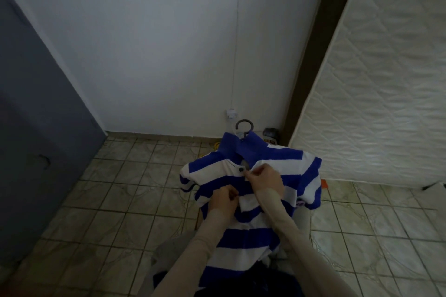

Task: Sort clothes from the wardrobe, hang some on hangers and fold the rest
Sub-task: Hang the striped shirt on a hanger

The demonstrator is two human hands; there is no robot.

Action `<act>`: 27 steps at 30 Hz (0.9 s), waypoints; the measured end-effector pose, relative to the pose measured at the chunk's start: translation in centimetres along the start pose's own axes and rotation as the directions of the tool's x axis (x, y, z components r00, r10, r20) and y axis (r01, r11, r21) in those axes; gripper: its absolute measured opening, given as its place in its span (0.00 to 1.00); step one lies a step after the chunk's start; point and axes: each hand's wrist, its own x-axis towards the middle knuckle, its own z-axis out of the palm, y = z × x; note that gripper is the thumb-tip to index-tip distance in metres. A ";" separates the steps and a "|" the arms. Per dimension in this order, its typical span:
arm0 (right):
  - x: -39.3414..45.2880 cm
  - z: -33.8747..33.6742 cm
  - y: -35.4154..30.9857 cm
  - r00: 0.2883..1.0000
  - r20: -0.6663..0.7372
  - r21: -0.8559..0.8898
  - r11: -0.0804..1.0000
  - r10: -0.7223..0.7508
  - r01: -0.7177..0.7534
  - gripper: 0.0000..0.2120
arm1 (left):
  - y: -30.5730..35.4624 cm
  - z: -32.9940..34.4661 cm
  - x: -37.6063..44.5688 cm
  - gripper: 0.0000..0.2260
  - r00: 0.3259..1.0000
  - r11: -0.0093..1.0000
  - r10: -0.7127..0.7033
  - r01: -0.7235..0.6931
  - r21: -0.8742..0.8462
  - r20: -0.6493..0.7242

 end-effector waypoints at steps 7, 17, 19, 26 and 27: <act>1.0 0.1 0.2 0.999 0.030 -0.057 0.998 -0.015 0.016 0.08 | 2.7 -1.5 1.4 0.11 0.986 0.974 0.044 -0.078 -0.213 -0.162; -0.1 0.7 0.8 0.997 -0.017 0.260 0.963 -0.076 0.078 0.05 | 4.2 -0.6 3.2 0.03 0.963 0.962 -0.006 -0.067 -0.263 -0.268; 0.0 0.7 0.9 0.996 -0.018 0.252 0.964 -0.086 0.087 0.05 | 4.1 0.0 3.2 0.01 0.950 0.966 -0.013 -0.068 -0.249 -0.311; -0.2 -0.3 1.5 0.995 0.036 0.191 0.978 -0.092 0.083 0.05 | 4.8 0.9 2.9 0.04 0.890 0.956 -0.033 -0.104 -0.273 -0.456; -0.3 -0.5 1.7 0.995 0.047 0.194 0.978 -0.091 0.080 0.05 | 5.0 1.0 2.8 0.05 0.885 0.948 -0.044 -0.109 -0.298 -0.464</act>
